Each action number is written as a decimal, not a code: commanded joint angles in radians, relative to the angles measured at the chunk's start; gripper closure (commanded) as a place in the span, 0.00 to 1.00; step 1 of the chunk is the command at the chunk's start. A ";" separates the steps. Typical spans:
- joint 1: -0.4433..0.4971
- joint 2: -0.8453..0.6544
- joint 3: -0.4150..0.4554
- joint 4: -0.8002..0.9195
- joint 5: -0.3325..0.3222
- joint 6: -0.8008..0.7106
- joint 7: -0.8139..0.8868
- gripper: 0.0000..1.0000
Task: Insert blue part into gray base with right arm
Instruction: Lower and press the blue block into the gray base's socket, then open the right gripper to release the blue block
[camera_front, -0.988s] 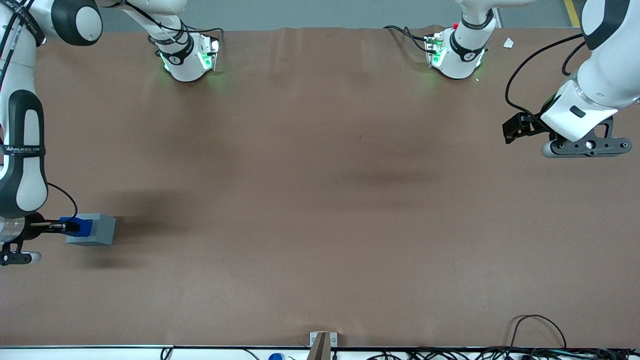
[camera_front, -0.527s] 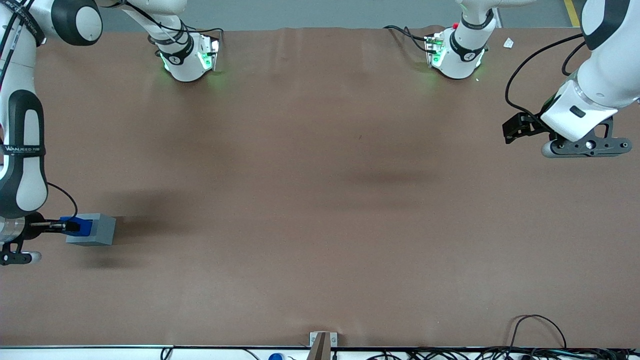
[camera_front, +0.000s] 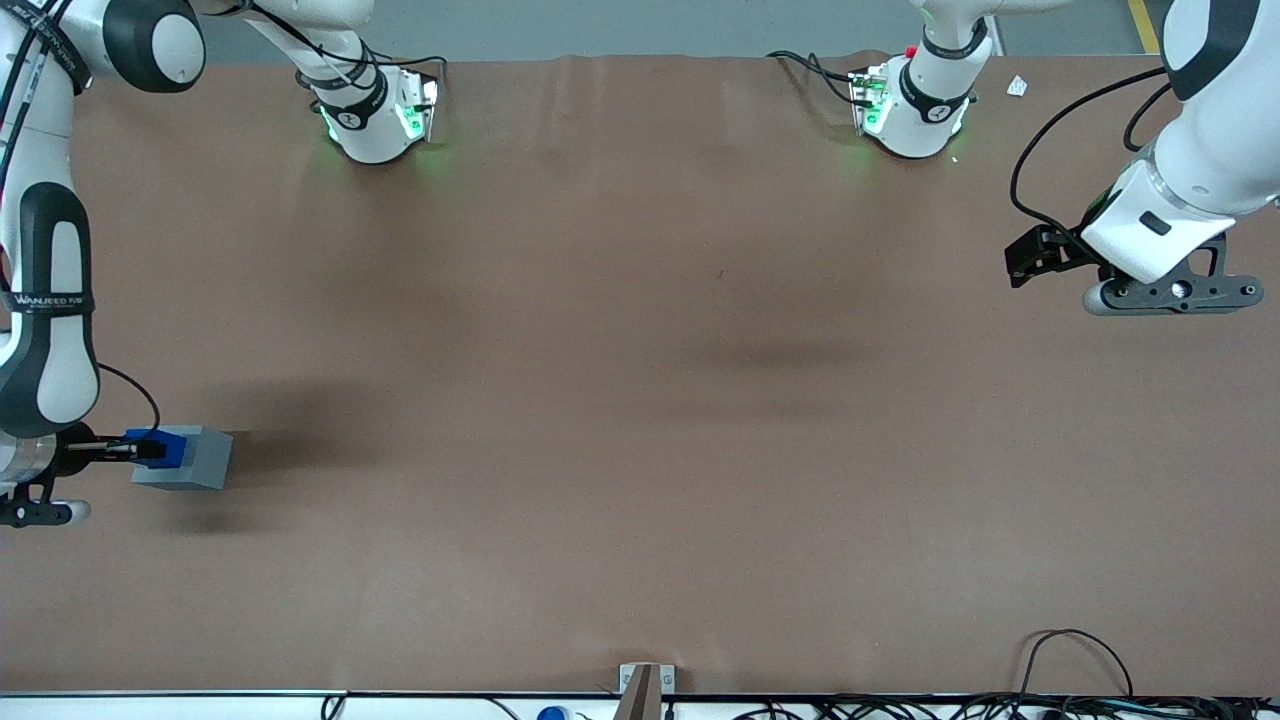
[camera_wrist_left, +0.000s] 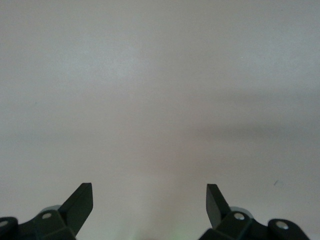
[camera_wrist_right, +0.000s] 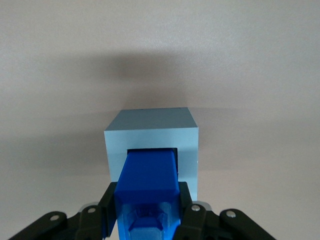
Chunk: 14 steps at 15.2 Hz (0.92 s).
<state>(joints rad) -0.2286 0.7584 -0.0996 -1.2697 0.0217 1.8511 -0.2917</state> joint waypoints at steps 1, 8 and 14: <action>-0.015 -0.001 0.011 -0.004 -0.002 -0.006 -0.007 0.99; -0.021 0.001 0.011 -0.002 -0.005 0.002 -0.017 0.00; 0.040 -0.112 0.015 0.001 0.009 -0.044 0.008 0.00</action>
<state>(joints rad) -0.2147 0.7342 -0.0909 -1.2438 0.0237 1.8481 -0.2943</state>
